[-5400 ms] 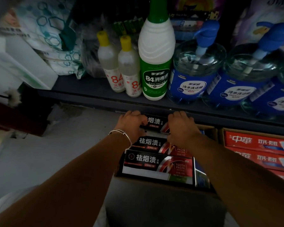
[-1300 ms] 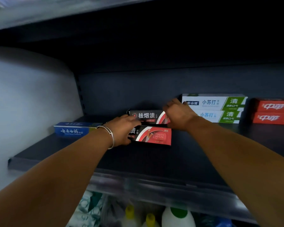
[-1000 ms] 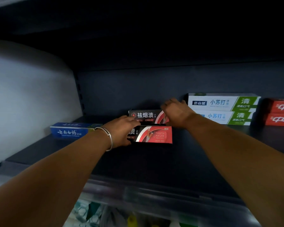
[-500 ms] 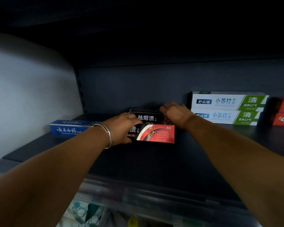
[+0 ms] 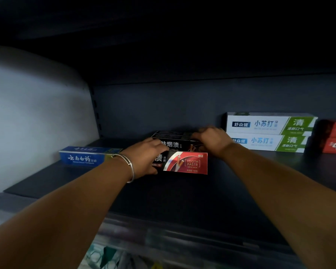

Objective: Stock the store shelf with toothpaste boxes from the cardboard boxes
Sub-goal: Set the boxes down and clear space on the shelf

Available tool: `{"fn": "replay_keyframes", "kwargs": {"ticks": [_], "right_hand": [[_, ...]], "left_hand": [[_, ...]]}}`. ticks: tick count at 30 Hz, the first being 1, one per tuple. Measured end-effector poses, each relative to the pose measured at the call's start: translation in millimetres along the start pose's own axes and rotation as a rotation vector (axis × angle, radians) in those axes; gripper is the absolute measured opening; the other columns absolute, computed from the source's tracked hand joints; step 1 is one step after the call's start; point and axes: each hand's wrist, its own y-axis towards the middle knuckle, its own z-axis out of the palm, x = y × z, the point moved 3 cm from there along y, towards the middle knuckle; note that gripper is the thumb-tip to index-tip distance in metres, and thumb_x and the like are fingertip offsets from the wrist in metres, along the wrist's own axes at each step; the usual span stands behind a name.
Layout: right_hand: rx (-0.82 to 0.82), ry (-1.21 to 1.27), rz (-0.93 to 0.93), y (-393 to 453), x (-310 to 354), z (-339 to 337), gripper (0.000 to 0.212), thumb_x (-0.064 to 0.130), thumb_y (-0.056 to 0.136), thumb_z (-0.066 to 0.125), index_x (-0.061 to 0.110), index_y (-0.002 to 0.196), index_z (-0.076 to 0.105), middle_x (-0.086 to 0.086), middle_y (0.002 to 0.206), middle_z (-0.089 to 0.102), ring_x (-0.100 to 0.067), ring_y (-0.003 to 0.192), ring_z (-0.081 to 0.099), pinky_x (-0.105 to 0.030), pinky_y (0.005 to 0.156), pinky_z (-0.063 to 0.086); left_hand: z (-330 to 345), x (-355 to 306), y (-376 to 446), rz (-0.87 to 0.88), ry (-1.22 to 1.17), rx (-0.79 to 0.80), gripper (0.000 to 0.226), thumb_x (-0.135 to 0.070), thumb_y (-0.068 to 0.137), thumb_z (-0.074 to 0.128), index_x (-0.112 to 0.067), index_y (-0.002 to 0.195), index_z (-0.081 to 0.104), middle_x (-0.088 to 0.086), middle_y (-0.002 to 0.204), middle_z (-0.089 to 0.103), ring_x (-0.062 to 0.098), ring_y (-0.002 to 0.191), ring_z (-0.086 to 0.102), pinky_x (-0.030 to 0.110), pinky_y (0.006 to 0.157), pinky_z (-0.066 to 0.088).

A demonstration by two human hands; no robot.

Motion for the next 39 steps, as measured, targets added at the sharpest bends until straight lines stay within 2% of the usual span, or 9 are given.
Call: {"fn": "replay_keyframes", "kwargs": {"ticks": [4, 10, 13, 17, 22, 28, 36, 39], "right_hand": [[-0.013, -0.013, 0.01, 4, 3, 2, 0.045, 0.024, 0.093, 0.053, 0.027, 0.137, 0.043, -0.005, 0.13, 0.05, -0.026, 0.128, 0.039, -0.041, 0.1, 0.039], [0.002, 0.029, -0.014, 8, -1, 1, 0.04, 0.024, 0.092, 0.054, 0.023, 0.132, 0.051, -0.008, 0.127, 0.054, -0.027, 0.119, 0.049, -0.036, 0.098, 0.043], [-0.019, 0.168, 0.012, 4, -7, 0, 0.034, 0.023, 0.096, 0.047, 0.021, 0.13, 0.054, -0.009, 0.127, 0.057, -0.026, 0.117, 0.052, -0.037, 0.098, 0.043], [-0.093, 0.414, 0.104, -6, -14, -7, 0.029, 0.022, 0.097, 0.044, 0.016, 0.117, 0.064, -0.01, 0.117, 0.064, -0.026, 0.107, 0.058, -0.039, 0.093, 0.047], [0.034, 0.642, 0.14, -19, -10, -18, 0.032, 0.036, 0.095, 0.049, 0.015, 0.111, 0.067, -0.01, 0.112, 0.064, -0.022, 0.102, 0.06, -0.036, 0.09, 0.05], [0.165, 0.635, 0.099, -27, -5, -17, 0.037, 0.039, 0.089, 0.058, 0.018, 0.12, 0.061, -0.004, 0.122, 0.059, -0.018, 0.11, 0.056, -0.029, 0.093, 0.047], [0.085, 0.644, 0.102, -25, -5, -10, 0.034, 0.025, 0.091, 0.06, 0.012, 0.122, 0.06, -0.008, 0.122, 0.06, -0.02, 0.112, 0.056, -0.028, 0.096, 0.045], [0.048, 0.559, 0.096, -25, -4, -7, 0.036, 0.027, 0.091, 0.059, 0.013, 0.125, 0.059, -0.009, 0.124, 0.059, -0.022, 0.115, 0.055, -0.028, 0.097, 0.043]], "left_hand": [[1, 0, 2, 0.008, -0.016, -0.017, 0.069, -0.027, 0.08, 0.07, -0.021, 0.14, 0.036, -0.001, 0.136, 0.04, 0.014, 0.127, 0.035, 0.024, 0.106, 0.031], [3, 1, 6, 0.005, -0.027, -0.033, 0.069, -0.026, 0.08, 0.071, -0.02, 0.139, 0.037, 0.0, 0.136, 0.041, 0.016, 0.127, 0.036, 0.025, 0.106, 0.031], [4, 0, 9, 0.0, -0.018, -0.039, 0.069, -0.026, 0.081, 0.07, -0.02, 0.14, 0.035, 0.0, 0.137, 0.039, 0.015, 0.129, 0.034, 0.025, 0.108, 0.03], [4, -4, 17, -0.016, -0.001, -0.055, 0.07, -0.026, 0.081, 0.069, -0.021, 0.142, 0.033, -0.001, 0.139, 0.038, 0.015, 0.129, 0.033, 0.027, 0.108, 0.031], [2, -10, 27, -0.039, 0.039, -0.103, 0.067, -0.024, 0.08, 0.069, -0.022, 0.139, 0.036, -0.002, 0.137, 0.039, 0.015, 0.128, 0.034, 0.026, 0.106, 0.032], [3, -14, 31, -0.081, 0.089, -0.123, 0.064, -0.024, 0.08, 0.068, -0.022, 0.136, 0.037, -0.003, 0.137, 0.038, 0.015, 0.128, 0.033, 0.029, 0.105, 0.033], [11, -15, 36, -0.152, 0.03, -0.117, 0.074, -0.016, 0.079, 0.071, -0.018, 0.141, 0.031, 0.002, 0.141, 0.033, 0.019, 0.131, 0.03, 0.029, 0.108, 0.029], [16, -10, 34, -0.266, -0.042, -0.113, 0.08, -0.017, 0.076, 0.074, -0.014, 0.142, 0.029, 0.005, 0.142, 0.031, 0.024, 0.131, 0.03, 0.035, 0.11, 0.031]]}}
